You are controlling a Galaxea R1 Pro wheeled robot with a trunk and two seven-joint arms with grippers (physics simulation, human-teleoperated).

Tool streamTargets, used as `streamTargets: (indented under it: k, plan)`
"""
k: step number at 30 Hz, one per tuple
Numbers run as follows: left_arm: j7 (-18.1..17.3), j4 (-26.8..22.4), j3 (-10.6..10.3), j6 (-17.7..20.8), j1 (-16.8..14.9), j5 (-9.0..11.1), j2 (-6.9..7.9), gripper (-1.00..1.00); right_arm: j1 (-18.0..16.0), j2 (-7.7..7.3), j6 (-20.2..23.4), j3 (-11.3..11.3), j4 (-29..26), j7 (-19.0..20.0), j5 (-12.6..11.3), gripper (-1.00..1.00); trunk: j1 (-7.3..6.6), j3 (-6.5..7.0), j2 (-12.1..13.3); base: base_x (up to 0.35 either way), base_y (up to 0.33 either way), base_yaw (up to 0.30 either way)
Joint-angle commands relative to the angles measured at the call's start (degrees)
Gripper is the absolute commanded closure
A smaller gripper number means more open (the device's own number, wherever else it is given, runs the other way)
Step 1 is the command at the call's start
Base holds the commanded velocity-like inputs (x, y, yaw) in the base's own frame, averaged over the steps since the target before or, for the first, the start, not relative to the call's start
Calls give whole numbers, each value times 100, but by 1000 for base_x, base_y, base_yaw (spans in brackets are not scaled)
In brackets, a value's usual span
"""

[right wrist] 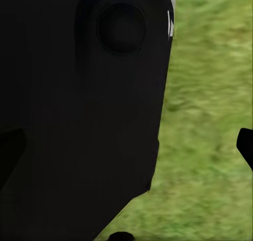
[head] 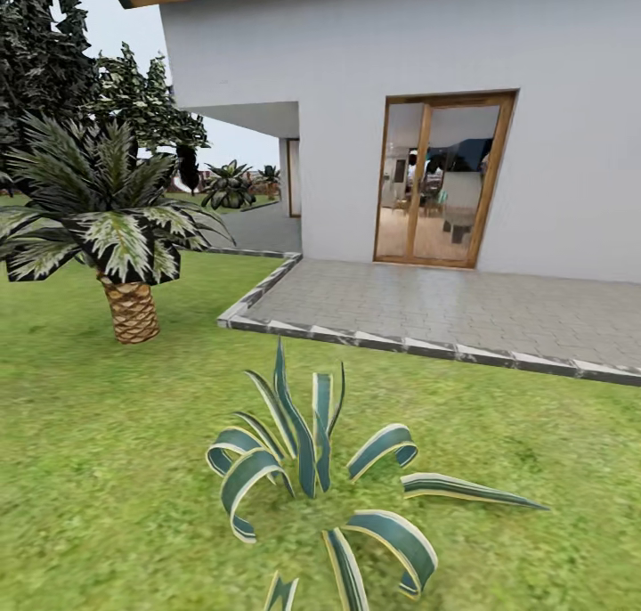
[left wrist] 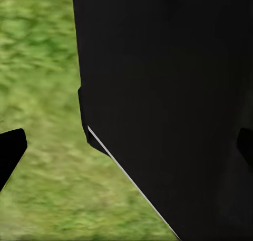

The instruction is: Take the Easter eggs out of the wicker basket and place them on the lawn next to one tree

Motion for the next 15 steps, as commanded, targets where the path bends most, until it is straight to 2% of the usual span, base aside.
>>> streamTargets:
  k: [1,11,15]
  plan:
    - [-21,-1,3,3,-1,-3,1,-100,-7,-2,2,0,11,8,42,-100,0,-4,-2,0,337,0]
    - [-21,-1,3,3,-1,-3,1,-100,-9,-2,2,0,11,8,38,-100,0,-4,-2,0,337,-1]
    - [-21,-1,3,3,-1,-2,1,-100,-6,3,2,0,11,14,27,-100,0,-4,-2,0,337,-171]
